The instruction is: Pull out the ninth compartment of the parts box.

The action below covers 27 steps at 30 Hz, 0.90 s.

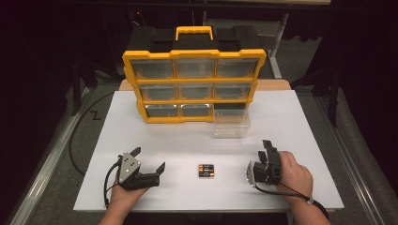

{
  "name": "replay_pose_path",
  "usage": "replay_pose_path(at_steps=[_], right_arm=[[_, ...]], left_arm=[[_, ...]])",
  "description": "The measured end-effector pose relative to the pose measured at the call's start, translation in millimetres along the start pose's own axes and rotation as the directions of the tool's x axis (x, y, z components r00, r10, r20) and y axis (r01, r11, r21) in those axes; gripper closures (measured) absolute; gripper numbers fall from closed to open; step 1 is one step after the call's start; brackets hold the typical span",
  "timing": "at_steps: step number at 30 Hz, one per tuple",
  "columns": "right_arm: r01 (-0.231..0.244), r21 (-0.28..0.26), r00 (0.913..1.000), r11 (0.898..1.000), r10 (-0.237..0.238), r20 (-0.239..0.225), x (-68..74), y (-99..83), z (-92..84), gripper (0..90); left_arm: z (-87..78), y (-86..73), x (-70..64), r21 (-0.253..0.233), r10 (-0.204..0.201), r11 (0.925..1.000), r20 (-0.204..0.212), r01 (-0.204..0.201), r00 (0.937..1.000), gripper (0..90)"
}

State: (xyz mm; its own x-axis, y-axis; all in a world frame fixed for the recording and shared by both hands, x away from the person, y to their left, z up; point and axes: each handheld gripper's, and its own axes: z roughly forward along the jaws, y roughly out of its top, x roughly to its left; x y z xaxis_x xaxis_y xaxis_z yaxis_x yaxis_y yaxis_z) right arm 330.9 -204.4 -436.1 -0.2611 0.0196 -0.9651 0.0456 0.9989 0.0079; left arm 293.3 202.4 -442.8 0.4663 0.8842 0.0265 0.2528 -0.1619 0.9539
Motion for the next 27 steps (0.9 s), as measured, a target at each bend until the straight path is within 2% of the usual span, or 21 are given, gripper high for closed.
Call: replay_pose_path(at_steps=[5, 9, 12, 17, 19, 20, 22, 27], right_arm=[[-0.013, -0.007, 0.9998, 1.000, 0.013, -0.018, 0.4, 0.1, 1.3, 38.1], [-0.026, -0.009, 0.9990, 1.000, 0.026, -0.037, 0.7, 1.0, 1.5, 29.6], [-0.026, -0.010, 0.9994, 1.000, 0.026, -0.025, 0.3, 1.9, 1.8, 24.5], [-0.031, -0.026, 0.9993, 0.999, 0.030, -0.021, 0.3, 4.7, 2.2, 12.2], [-0.030, -0.040, 0.9995, 0.999, 0.030, -0.009, 0.1, 6.3, 1.6, 4.5], [-0.029, -0.045, 0.9994, 0.999, 0.028, -0.020, -0.5, 7.0, 1.8, 1.0], [-0.028, -0.052, 0.9996, 0.998, 0.028, 0.002, 0.1, 8.2, 2.3, 0.9], [-0.026, -0.058, 0.9997, 0.998, 0.026, 0.003, 0.7, 10.4, 1.6, 0.9]], left_arm=[[0.3, -0.9, 2.1, 0.006, -0.003, 1.0000, -0.010, 0.004, 0.9999, 0.3], [0.9, -0.9, 2.1, 0.010, -0.004, 0.9999, -0.014, 0.005, 0.9999, 0.3], [0.5, -0.9, 2.0, 0.013, -0.006, 0.9999, -0.020, 0.006, 0.9998, 0.3], [0.7, -0.8, 0.8, 0.014, -0.003, 0.9999, -0.018, 0.003, 0.9998, 0.3], [0.4, -0.7, 0.5, 0.013, -0.001, 0.9999, -0.018, 0.001, 0.9998, 0.3], [0.3, -0.8, 0.7, 0.014, 0.001, 0.9999, -0.018, 0.000, 0.9998, 0.3], [0.1, -0.8, 1.1, 0.014, -0.001, 0.9999, -0.020, 0.002, 0.9998, 0.3], [0.0, -0.2, 2.2, 0.017, -0.016, 0.9997, -0.025, 0.017, 0.9995, 0.3]])
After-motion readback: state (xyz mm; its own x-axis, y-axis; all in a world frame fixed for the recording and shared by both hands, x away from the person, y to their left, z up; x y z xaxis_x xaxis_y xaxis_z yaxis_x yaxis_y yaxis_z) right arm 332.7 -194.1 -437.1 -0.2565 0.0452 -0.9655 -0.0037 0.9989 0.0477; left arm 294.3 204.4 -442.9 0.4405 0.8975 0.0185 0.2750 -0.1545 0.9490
